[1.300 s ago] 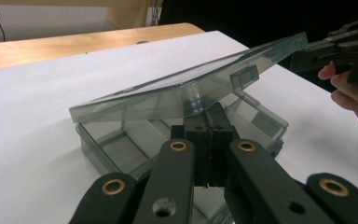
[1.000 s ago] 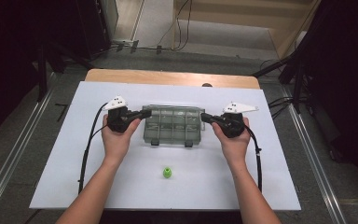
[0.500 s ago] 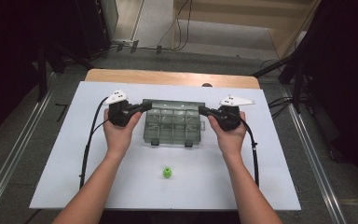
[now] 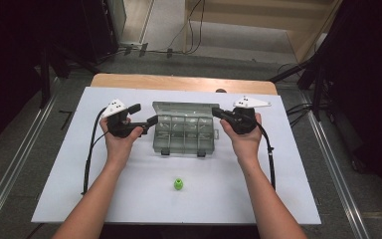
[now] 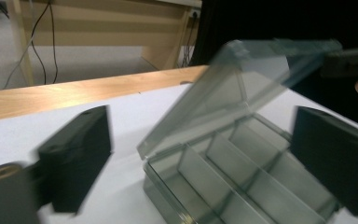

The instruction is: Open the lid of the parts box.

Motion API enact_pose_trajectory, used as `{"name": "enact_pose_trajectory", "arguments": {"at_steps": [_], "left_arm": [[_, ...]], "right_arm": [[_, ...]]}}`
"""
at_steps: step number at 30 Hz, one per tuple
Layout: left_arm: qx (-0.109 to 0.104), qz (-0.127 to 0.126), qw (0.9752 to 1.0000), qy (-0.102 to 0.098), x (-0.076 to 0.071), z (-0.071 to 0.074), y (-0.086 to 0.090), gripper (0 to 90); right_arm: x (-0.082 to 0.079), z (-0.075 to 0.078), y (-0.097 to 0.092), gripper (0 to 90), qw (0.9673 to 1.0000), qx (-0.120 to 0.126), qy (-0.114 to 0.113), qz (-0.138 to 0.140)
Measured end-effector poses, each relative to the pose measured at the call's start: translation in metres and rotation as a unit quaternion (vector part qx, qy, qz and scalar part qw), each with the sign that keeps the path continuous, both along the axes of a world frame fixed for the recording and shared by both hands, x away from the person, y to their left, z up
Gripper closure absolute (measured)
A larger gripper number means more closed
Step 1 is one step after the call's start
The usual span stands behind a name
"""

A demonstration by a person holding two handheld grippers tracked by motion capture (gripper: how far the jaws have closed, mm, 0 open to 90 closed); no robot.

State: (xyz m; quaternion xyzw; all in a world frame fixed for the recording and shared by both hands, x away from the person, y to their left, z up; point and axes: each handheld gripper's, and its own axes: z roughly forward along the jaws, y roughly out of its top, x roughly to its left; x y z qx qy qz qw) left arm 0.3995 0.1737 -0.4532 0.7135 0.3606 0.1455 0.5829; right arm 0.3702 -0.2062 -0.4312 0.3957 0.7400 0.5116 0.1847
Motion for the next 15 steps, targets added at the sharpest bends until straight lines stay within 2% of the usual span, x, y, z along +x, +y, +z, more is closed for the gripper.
{"name": "enact_pose_trajectory", "arguments": {"at_steps": [1,2,3,4,6,7,8,9,10,11,12,13,15], "left_arm": [[-0.003,-0.018,0.9998,0.005,0.010,0.000,0.000,0.0],[-0.003,-0.018,0.9998,0.005,0.010,0.000,0.000,0.0],[0.007,-0.015,0.9998,0.007,0.013,0.000,-0.002,0.0],[0.021,-0.028,0.9993,0.016,0.021,0.000,-0.006,0.0],[0.025,-0.038,0.9988,0.017,0.026,0.000,-0.009,0.0],[0.038,-0.050,0.9980,0.010,0.030,0.001,-0.014,0.2],[0.038,-0.050,0.9980,0.010,0.030,0.001,-0.014,9.0],[0.048,-0.050,0.9976,0.004,0.031,0.002,-0.017,18.0],[0.059,-0.045,0.9972,-0.001,0.032,0.003,-0.020,18.0],[0.067,-0.042,0.9968,-0.001,0.034,0.004,-0.023,25.4],[0.072,-0.029,0.9970,-0.001,0.035,0.005,-0.025,25.4],[0.074,-0.024,0.9970,-0.002,0.035,0.006,-0.026,35.2],[0.078,-0.022,0.9967,-0.005,0.036,0.006,-0.027,42.7]], "right_arm": [[0.002,0.001,0.000,87.7,1.0000,-0.001,-0.001,-0.002],[0.002,0.001,0.000,87.7,1.0000,-0.001,-0.001,-0.002],[0.003,0.001,0.000,87.7,1.0000,0.000,0.001,-0.003],[0.005,0.002,0.000,87.7,1.0000,0.001,0.002,-0.005],[0.006,0.002,0.000,87.7,1.0000,0.000,0.002,-0.005],[0.009,0.002,-0.001,87.7,1.0000,-0.001,0.001,-0.008],[0.009,0.002,-0.001,87.7,1.0000,-0.001,0.001,-0.008],[0.011,0.003,0.000,87.7,0.9999,-0.001,0.001,-0.012],[0.011,0.003,0.000,87.7,0.9999,-0.001,0.001,-0.012],[0.013,0.004,0.000,87.7,0.9999,0.000,0.000,-0.010],[0.013,0.004,0.000,87.7,0.9999,0.000,0.000,-0.010],[0.015,0.005,0.000,87.7,0.9999,-0.004,-0.003,-0.011],[0.016,0.006,-0.001,87.7,0.9999,-0.005,-0.004,-0.012]]}}
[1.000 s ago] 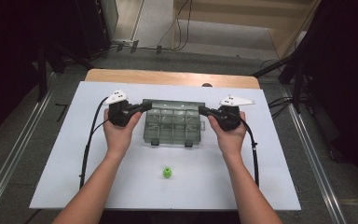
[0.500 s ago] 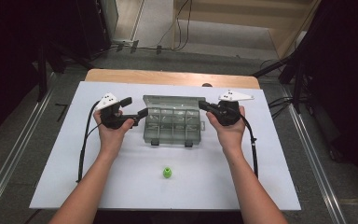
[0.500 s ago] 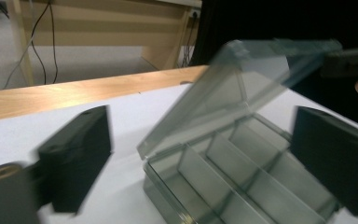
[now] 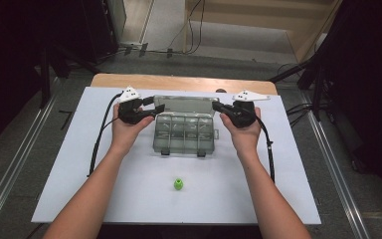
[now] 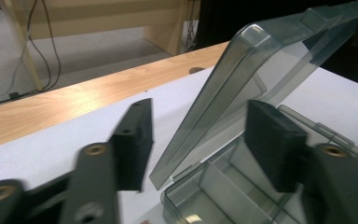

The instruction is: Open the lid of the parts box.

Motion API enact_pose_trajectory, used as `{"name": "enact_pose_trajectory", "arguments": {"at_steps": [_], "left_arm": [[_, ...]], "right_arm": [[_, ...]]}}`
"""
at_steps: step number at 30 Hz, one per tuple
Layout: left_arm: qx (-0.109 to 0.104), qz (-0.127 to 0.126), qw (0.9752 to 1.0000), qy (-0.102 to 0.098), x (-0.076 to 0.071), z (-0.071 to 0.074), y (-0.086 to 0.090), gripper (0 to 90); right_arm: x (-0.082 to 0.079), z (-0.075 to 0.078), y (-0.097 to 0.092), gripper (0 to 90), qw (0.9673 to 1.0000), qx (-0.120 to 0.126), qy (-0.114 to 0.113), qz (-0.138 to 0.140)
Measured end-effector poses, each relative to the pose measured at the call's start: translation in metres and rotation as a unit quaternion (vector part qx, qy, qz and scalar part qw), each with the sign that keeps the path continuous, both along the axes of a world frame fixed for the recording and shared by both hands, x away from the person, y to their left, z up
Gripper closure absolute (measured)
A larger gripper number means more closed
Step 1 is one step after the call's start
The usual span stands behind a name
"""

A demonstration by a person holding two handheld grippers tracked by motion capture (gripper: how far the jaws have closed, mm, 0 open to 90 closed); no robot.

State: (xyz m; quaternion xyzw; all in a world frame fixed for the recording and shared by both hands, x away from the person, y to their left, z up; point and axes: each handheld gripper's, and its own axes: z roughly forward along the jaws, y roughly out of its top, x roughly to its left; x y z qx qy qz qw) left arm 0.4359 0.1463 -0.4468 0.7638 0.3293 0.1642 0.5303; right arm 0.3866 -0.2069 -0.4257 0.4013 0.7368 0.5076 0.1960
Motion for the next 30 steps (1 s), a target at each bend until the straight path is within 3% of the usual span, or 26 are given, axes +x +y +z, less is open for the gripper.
{"name": "enact_pose_trajectory", "arguments": {"at_steps": [3,4,7,9,10,13,14,15,16,17,18,19,20,21,24,26,27,29,30], "left_arm": [[-0.004,0.002,1.0000,-0.003,0.000,0.001,0.001,50.8],[-0.006,0.005,1.0000,0.001,0.002,0.001,0.002,57.5],[-0.015,0.005,0.9998,0.009,0.003,0.001,0.004,63.7],[-0.013,0.008,0.9998,0.009,0.003,0.002,0.005,65.3],[-0.013,0.009,0.9998,0.010,0.004,0.003,0.005,67.6],[-0.024,0.008,0.9996,0.014,0.006,0.003,0.008,70.5],[-0.028,0.009,0.9994,0.015,0.006,0.003,0.009,71.4],[-0.027,0.011,0.9994,0.015,0.007,0.003,0.010,71.4],[-0.029,0.012,0.9994,0.016,0.008,0.003,0.010,73.0],[-0.029,0.012,0.9994,0.016,0.008,0.003,0.010,73.6],[-0.030,0.011,0.9993,0.018,0.008,0.003,0.010,73.6],[-0.027,0.011,0.9994,0.018,0.008,0.003,0.010,74.5],[-0.029,0.012,0.9993,0.019,0.009,0.003,0.009,74.9],[-0.029,0.014,0.9992,0.021,0.009,0.003,0.009,75.0],[-0.034,0.016,0.9990,0.025,0.010,0.003,0.009,75.3],[-0.034,0.018,0.9989,0.027,0.011,0.003,0.009,75.4],[-0.032,0.017,0.9990,0.027,0.012,0.004,0.009,75.5],[-0.035,0.020,0.9988,0.028,0.012,0.003,0.009,75.7],[-0.040,0.021,0.9985,0.031,0.013,0.003,0.009,75.7]], "right_arm": [[0.001,0.001,-0.001,87.7,1.0000,0.005,0.002,-0.001],[0.001,0.001,-0.003,87.7,1.0000,0.005,-0.001,0.000],[-0.001,0.002,-0.004,87.6,1.0000,0.005,0.000,0.005],[-0.006,0.003,-0.006,87.6,0.9998,-0.005,-0.007,0.017],[-0.011,0.005,-0.007,87.0,0.9992,-0.014,-0.021,0.031],[-0.016,0.007,-0.011,79.1,0.9986,-0.016,-0.031,0.039],[-0.020,0.009,-0.017,62.5,0.9982,-0.009,-0.045,0.039],[-0.020,0.009,-0.017,62.5,0.9982,-0.009,-0.045,0.039],[-0.020,0.010,-0.022,40.7,0.9984,0.006,-0.049,0.029],[-0.020,0.010,-0.022,40.7,0.9984,0.006,-0.049,0.029],[-0.020,0.010,-0.024,26.5,0.9985,0.013,-0.049,0.019],[-0.018,0.009,-0.025,6.8,0.9987,0.029,-0.041,-0.001],[-0.016,0.008,-0.026,0.0,0.9988,0.034,-0.036,-0.005],[-0.012,0.005,-0.028,0.0,0.9986,0.046,-0.023,-0.014],[-0.007,0.000,-0.027,0.0,0.9986,0.051,-0.011,-0.012],[-0.003,-0.006,-0.023,0.0,0.9991,0.031,-0.006,-0.027],[-0.001,-0.011,-0.016,11.6,0.9993,0.012,-0.007,-0.035],[0.001,-0.014,-0.012,16.4,0.9988,0.000,-0.008,-0.049],[0.005,-0.019,-0.005,32.3,0.9970,-0.012,0.002,-0.076]]}}
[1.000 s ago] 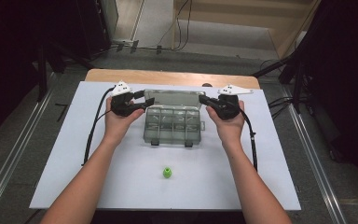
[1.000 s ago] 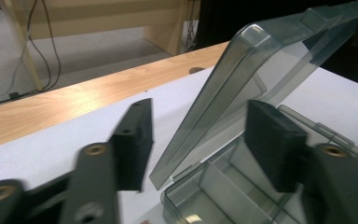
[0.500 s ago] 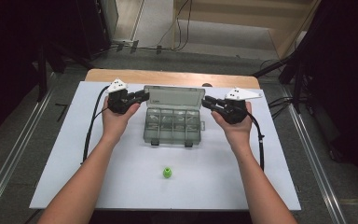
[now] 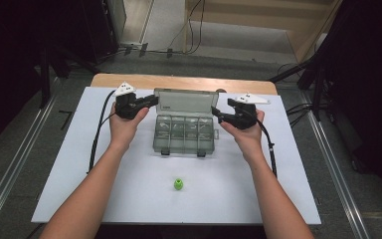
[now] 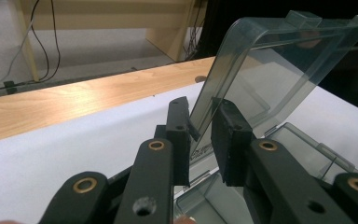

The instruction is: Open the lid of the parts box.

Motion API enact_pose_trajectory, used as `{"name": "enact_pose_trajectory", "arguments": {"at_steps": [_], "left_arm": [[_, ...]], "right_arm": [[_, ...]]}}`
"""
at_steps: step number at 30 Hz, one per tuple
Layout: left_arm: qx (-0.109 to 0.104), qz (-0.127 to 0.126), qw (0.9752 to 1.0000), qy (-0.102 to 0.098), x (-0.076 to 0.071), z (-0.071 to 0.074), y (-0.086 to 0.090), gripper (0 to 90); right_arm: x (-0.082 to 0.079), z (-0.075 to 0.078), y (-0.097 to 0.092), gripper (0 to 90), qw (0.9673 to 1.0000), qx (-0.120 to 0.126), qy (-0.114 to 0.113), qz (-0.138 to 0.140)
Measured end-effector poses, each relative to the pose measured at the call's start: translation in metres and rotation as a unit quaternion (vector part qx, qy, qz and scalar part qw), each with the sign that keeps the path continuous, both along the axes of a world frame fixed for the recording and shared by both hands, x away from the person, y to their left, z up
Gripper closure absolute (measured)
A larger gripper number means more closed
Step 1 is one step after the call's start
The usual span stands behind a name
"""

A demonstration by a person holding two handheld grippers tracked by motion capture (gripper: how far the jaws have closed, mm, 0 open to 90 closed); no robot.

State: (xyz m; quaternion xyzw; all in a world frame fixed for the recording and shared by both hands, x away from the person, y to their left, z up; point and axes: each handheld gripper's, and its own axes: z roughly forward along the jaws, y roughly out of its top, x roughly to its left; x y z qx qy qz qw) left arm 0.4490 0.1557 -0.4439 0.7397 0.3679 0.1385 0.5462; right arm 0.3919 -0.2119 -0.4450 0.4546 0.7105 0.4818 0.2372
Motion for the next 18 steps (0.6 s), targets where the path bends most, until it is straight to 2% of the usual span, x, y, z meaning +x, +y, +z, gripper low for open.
{"name": "enact_pose_trajectory", "arguments": {"at_steps": [1,2,4,6,7,8,9,10,11,12,14,17,18], "left_arm": [[0.000,0.000,1.0000,0.000,0.000,0.000,0.000,75.7],[-0.002,0.001,1.0000,0.000,0.001,-0.001,0.000,75.8],[-0.006,0.003,1.0000,0.000,0.002,-0.001,0.000,75.9],[-0.005,0.004,1.0000,-0.001,0.002,-0.002,0.000,75.9],[-0.006,0.004,1.0000,-0.001,0.002,-0.002,0.000,75.9],[-0.009,0.004,0.9999,-0.003,0.003,-0.003,0.000,76.1],[-0.009,0.004,0.9999,-0.003,0.003,-0.003,0.000,76.2],[-0.009,0.006,0.9999,-0.003,0.005,-0.004,0.000,76.4],[-0.013,0.005,0.9999,-0.004,0.005,-0.005,0.000,76.4],[-0.013,0.005,0.9999,-0.004,0.005,-0.005,0.000,76.3],[-0.005,0.008,0.9999,-0.005,0.007,-0.007,-0.001,76.3],[0.004,0.015,0.9999,0.003,0.009,-0.010,-0.004,76.1],[0.005,0.017,0.9998,0.007,0.010,-0.012,-0.005,75.2]], "right_arm": [[0.000,0.000,0.000,32.3,1.0000,0.000,0.000,0.000],[0.004,-0.007,0.006,42.6,0.9999,-0.007,0.002,-0.014],[0.007,-0.011,0.009,50.7,0.9999,-0.001,0.002,-0.016],[0.009,-0.015,0.012,57.4,0.9999,-0.001,-0.003,-0.015],[0.009,-0.015,0.012,57.4,0.9999,-0.001,-0.003,-0.015],[0.010,-0.018,0.016,63.7,0.9998,-0.004,-0.003,-0.020],[0.010,-0.018,0.016,63.7,0.9998,-0.004,-0.003,-0.020],[0.010,-0.020,0.020,71.5,0.9993,-0.015,-0.005,-0.035],[0.010,-0.020,0.022,74.7,0.9989,-0.020,-0.006,-0.043],[0.010,-0.020,0.022,74.7,0.9989,-0.020,-0.006,-0.043],[0.011,-0.020,0.025,82.3,0.9970,-0.043,-0.009,-0.064],[0.012,-0.019,0.026,82.8,0.9967,-0.047,-0.007,-0.066],[0.012,-0.019,0.025,82.9,0.9970,-0.042,-0.003,-0.065]]}}
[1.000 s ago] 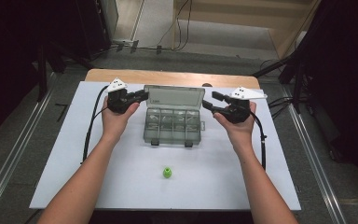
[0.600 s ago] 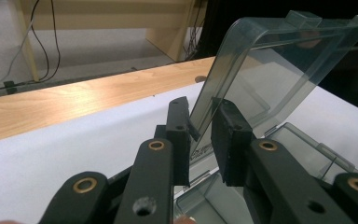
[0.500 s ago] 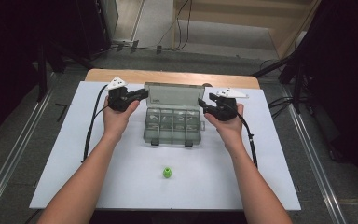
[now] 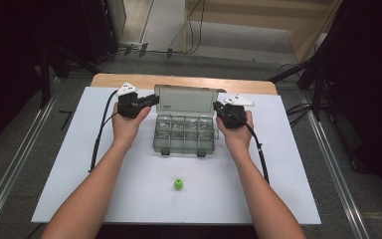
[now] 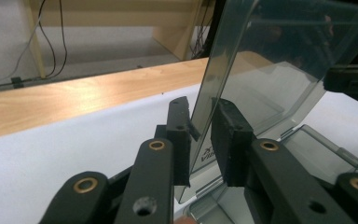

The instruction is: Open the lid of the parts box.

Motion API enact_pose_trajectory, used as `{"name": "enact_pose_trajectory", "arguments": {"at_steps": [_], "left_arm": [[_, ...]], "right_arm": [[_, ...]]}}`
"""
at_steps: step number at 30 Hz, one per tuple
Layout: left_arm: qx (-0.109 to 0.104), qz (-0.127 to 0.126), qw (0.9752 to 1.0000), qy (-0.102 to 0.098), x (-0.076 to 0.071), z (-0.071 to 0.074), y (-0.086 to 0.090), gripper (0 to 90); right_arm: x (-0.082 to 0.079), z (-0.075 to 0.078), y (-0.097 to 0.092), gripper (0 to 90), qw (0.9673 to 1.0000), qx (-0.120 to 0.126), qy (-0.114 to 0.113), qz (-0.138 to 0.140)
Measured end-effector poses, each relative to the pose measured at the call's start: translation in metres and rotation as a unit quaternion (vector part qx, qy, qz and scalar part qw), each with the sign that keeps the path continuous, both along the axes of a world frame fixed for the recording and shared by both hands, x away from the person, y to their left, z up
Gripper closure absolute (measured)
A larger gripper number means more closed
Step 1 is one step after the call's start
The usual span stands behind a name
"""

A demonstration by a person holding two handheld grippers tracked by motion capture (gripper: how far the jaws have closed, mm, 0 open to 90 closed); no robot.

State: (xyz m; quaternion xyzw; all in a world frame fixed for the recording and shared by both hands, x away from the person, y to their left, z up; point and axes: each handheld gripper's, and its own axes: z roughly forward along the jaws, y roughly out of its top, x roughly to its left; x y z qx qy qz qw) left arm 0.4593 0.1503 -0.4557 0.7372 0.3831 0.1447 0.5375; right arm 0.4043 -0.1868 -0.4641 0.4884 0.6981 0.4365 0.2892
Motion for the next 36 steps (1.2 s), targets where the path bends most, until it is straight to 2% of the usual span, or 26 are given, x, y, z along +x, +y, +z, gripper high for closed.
{"name": "enact_pose_trajectory", "arguments": {"at_steps": [3,8,17,23,27,28,31,36], "left_arm": [[0.004,0.010,0.9999,0.009,0.002,-0.004,-0.001,72.2],[0.006,0.021,0.9992,0.032,0.005,-0.014,-0.005,74.8],[0.020,0.029,0.9983,0.046,0.007,-0.022,-0.005,79.3],[0.045,0.044,0.9974,0.035,0.005,-0.022,-0.010,83.3],[0.046,0.049,0.9972,0.033,0.005,-0.023,-0.012,83.9],[0.045,0.049,0.9972,0.033,0.006,-0.023,-0.012,84.0],[0.047,0.048,0.9972,0.032,0.006,-0.024,-0.012,84.1],[0.046,0.049,0.9972,0.032,0.006,-0.024,-0.012,84.1]], "right_arm": [[0.002,0.000,-0.002,83.1,1.0000,0.007,0.004,0.001],[0.008,0.001,-0.003,83.1,0.9997,0.017,0.017,0.004],[0.015,-0.001,-0.006,83.0,0.9990,0.037,0.025,0.003],[0.020,-0.001,-0.007,82.5,0.9986,0.042,0.032,0.003],[0.022,-0.002,-0.008,82.3,0.9982,0.051,0.031,0.000],[0.023,-0.005,-0.008,79.2,0.9973,0.062,0.041,-0.003],[0.023,-0.010,-0.009,76.8,0.9958,0.077,0.049,-0.010],[0.025,-0.018,-0.011,77.3,0.9933,0.099,0.057,-0.015]]}}
